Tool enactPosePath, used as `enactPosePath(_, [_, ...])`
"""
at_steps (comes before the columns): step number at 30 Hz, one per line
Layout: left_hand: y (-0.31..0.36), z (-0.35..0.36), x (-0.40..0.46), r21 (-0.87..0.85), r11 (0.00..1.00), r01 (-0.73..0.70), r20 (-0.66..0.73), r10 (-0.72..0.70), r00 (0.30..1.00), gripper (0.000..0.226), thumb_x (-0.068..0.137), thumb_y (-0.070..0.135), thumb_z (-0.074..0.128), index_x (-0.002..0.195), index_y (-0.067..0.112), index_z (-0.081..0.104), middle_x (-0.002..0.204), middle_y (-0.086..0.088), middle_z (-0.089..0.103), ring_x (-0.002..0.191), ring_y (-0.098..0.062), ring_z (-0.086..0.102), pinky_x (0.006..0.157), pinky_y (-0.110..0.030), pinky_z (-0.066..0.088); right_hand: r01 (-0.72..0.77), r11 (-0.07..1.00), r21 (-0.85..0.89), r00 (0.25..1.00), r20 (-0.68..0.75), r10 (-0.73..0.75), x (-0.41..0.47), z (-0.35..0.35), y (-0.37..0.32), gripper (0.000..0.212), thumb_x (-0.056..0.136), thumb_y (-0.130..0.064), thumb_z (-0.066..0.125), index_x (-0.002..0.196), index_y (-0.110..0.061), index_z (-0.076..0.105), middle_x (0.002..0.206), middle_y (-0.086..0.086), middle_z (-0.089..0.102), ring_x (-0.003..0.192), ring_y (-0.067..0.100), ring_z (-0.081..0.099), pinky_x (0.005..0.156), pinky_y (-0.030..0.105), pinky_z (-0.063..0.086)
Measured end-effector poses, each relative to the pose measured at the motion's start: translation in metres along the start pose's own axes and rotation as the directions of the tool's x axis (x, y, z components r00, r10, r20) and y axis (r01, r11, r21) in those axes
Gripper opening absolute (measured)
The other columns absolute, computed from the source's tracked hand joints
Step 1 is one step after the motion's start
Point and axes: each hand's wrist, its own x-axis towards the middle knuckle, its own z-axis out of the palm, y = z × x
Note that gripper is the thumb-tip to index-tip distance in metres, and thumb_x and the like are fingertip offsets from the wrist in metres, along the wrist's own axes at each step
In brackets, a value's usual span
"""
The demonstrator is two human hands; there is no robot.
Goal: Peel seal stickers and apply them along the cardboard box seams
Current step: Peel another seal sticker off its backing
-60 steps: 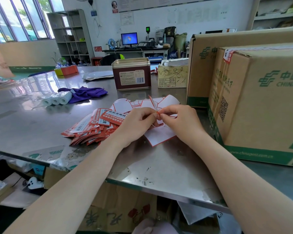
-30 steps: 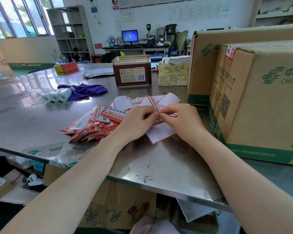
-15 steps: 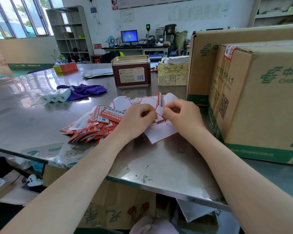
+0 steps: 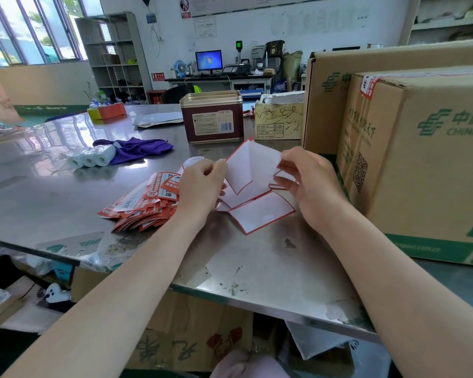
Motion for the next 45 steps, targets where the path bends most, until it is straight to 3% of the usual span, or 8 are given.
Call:
enactPosePath(5, [-0.003, 0.003, 0.000, 0.211, 0.974, -0.084, 0.054, 0.074, 0.996, 0.034, 0.090, 0.023, 0.046, 0.057, 0.013, 0.053, 0.066, -0.013, 0.059, 0.069, -0.024, 0.059, 0.063, -0.034, 0.048, -0.009, 0.971, 0.239, 0.997, 0.072, -0.009, 0.000, -0.002, -0.004, 0.011, 0.089, -0.016, 0.048, 0.083, -0.012, 0.057, 0.110, 0.007, 0.067, 0.103, 0.019, 0.059, 0.076, 0.023, 0.049])
enactPosePath(9, [-0.005, 0.003, -0.001, 0.335, 0.934, -0.128, 0.078, 0.108, 0.991, 0.038, 0.090, 0.025, 0.048, 0.054, 0.015, 0.048, 0.058, -0.003, 0.048, 0.057, -0.012, 0.046, 0.052, -0.021, 0.033, -0.019, 0.949, 0.315, 0.995, 0.101, -0.014, -0.003, -0.004, -0.007, 0.014, 0.092, -0.015, 0.044, 0.079, -0.016, 0.052, 0.108, 0.003, 0.069, 0.108, 0.019, 0.058, 0.089, 0.026, 0.048])
enactPosePath(20, [-0.010, 0.008, 0.000, 0.609, 0.775, -0.167, 0.095, 0.137, 0.986, 0.035, 0.089, 0.036, 0.044, 0.072, 0.011, 0.062, 0.078, -0.009, 0.062, 0.077, -0.023, 0.057, 0.065, -0.031, 0.045, 0.004, 0.911, 0.413, 0.996, 0.076, -0.038, -0.001, -0.007, -0.008, 0.013, 0.091, -0.016, 0.048, 0.088, -0.015, 0.060, 0.099, 0.003, 0.069, 0.105, 0.020, 0.063, 0.086, 0.029, 0.051])
enactPosePath(25, [-0.010, 0.006, 0.002, 0.657, 0.742, -0.130, 0.060, 0.121, 0.991, 0.033, 0.089, 0.035, 0.043, 0.065, 0.015, 0.054, 0.074, -0.008, 0.057, 0.076, -0.025, 0.054, 0.061, -0.029, 0.039, 0.012, 0.922, 0.387, 1.000, -0.015, -0.007, 0.003, -0.008, -0.007, 0.013, 0.090, -0.022, 0.055, 0.100, -0.016, 0.061, 0.108, 0.007, 0.068, 0.100, 0.018, 0.064, 0.076, 0.026, 0.052])
enactPosePath(30, [-0.011, 0.003, 0.002, 0.699, 0.711, -0.079, 0.008, 0.104, 0.995, 0.032, 0.089, 0.035, 0.042, 0.074, 0.014, 0.060, 0.077, -0.008, 0.058, 0.076, -0.023, 0.052, 0.061, -0.030, 0.037, 0.046, 0.945, 0.324, 0.997, -0.080, -0.021, -0.003, -0.008, -0.012, 0.012, 0.089, -0.025, 0.058, 0.083, -0.022, 0.067, 0.082, -0.007, 0.071, 0.091, 0.009, 0.066, 0.080, 0.026, 0.049])
enactPosePath(35, [-0.014, 0.004, 0.003, 0.757, 0.650, -0.058, -0.005, 0.095, 0.996, 0.033, 0.090, 0.037, 0.042, 0.079, 0.013, 0.062, 0.077, -0.007, 0.057, 0.074, -0.021, 0.052, 0.060, -0.029, 0.039, 0.077, 0.965, 0.252, 0.988, -0.150, -0.040, -0.003, -0.008, -0.011, 0.019, 0.090, -0.028, 0.056, 0.102, -0.020, 0.069, 0.096, -0.004, 0.073, 0.090, 0.005, 0.066, 0.075, 0.023, 0.049])
enactPosePath(41, [-0.013, 0.005, 0.001, 0.810, 0.583, -0.060, 0.013, 0.084, 0.996, 0.031, 0.089, 0.037, 0.043, 0.083, 0.012, 0.061, 0.081, -0.008, 0.056, 0.074, -0.023, 0.053, 0.059, -0.028, 0.039, 0.093, 0.964, 0.249, 0.976, -0.214, -0.039, -0.005, -0.008, -0.013, 0.023, 0.092, -0.026, 0.053, 0.112, -0.021, 0.065, 0.095, -0.008, 0.071, 0.064, -0.007, 0.064, 0.051, 0.010, 0.047])
enactPosePath(45, [-0.011, 0.003, -0.002, 0.847, 0.526, -0.075, 0.036, 0.085, 0.996, 0.025, 0.089, 0.037, 0.046, 0.083, 0.014, 0.056, 0.081, -0.006, 0.050, 0.074, -0.021, 0.049, 0.061, -0.030, 0.039, 0.111, 0.970, 0.214, 0.972, -0.226, -0.062, -0.003, -0.009, -0.013, 0.023, 0.093, -0.023, 0.051, 0.112, -0.022, 0.064, 0.100, -0.006, 0.069, 0.077, -0.001, 0.064, 0.065, 0.015, 0.051])
